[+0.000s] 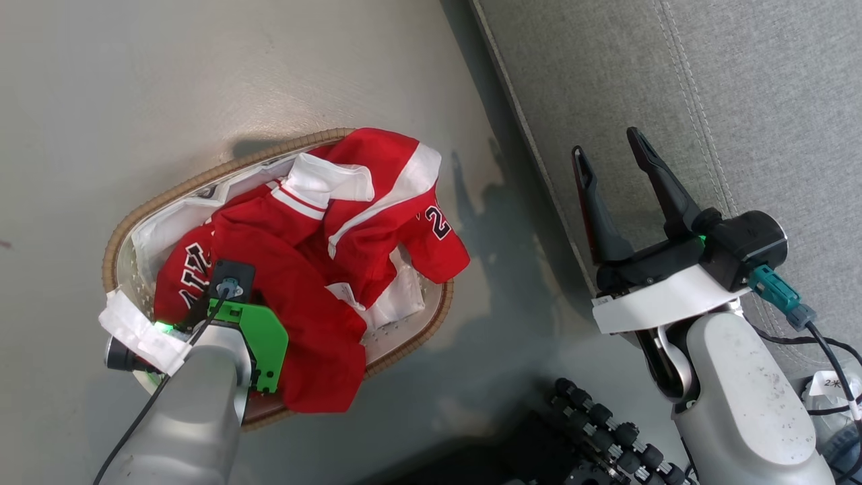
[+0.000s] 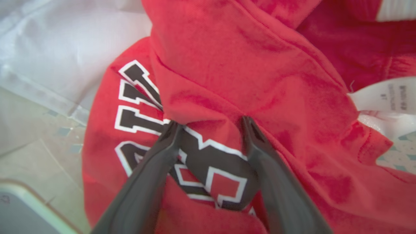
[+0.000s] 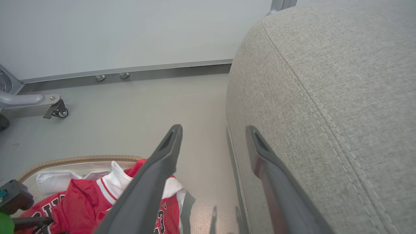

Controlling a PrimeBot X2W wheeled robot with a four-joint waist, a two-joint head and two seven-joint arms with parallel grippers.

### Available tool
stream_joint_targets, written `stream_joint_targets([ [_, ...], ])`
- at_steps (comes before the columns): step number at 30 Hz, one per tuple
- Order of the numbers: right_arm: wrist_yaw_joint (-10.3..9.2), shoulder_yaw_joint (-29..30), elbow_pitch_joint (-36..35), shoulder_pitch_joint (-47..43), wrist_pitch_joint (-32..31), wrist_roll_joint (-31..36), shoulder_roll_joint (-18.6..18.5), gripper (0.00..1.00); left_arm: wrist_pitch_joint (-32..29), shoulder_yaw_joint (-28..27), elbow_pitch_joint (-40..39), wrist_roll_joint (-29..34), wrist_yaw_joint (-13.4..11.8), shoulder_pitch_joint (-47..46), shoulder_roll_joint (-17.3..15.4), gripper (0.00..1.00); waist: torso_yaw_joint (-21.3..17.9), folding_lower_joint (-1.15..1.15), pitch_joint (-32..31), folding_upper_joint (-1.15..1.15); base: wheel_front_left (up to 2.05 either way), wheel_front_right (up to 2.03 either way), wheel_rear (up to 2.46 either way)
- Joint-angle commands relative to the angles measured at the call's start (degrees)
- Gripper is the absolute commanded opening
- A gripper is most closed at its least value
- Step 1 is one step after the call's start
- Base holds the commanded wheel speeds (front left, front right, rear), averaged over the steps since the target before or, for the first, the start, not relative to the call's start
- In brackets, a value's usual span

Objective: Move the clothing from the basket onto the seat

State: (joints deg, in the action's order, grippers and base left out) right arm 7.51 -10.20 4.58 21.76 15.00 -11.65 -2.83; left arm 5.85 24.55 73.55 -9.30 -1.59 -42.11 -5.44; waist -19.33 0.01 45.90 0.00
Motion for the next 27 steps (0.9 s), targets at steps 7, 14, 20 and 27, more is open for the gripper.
stream_joint_targets([
  [7,-0.04,0.83,0.89,-1.15,0.28,0.63,-0.13,1.0,2.59,1.05,0.18,-0.51,1.22,0.75,0.64,0.0,1.37,-0.01,-2.41,0.0,0.0,0.0,0.0],
  [14,-0.04,2.0,1.54,-2.2,0.28,2.27,-0.14,1.0,5.59,3.4,0.02,-0.07,3.01,1.55,1.98,0.0,3.79,-0.01,-7.22,0.0,0.0,0.0,0.0],
  [20,-0.04,3.6,2.52,-4.18,0.28,4.26,-0.16,1.0,8.19,3.99,-1.75,-2.25,4.79,3.81,2.49,0.0,6.55,-0.01,-13.46,0.0,0.0,0.0,0.0],
  [27,-0.04,6.53,3.82,-8.2,0.28,7.03,-0.17,1.0,9.47,7.03,-9.99,-5.15,6.65,8.3,2.56,0.0,10.47,-0.01,-22.48,0.0,0.0,0.0,0.0],
])
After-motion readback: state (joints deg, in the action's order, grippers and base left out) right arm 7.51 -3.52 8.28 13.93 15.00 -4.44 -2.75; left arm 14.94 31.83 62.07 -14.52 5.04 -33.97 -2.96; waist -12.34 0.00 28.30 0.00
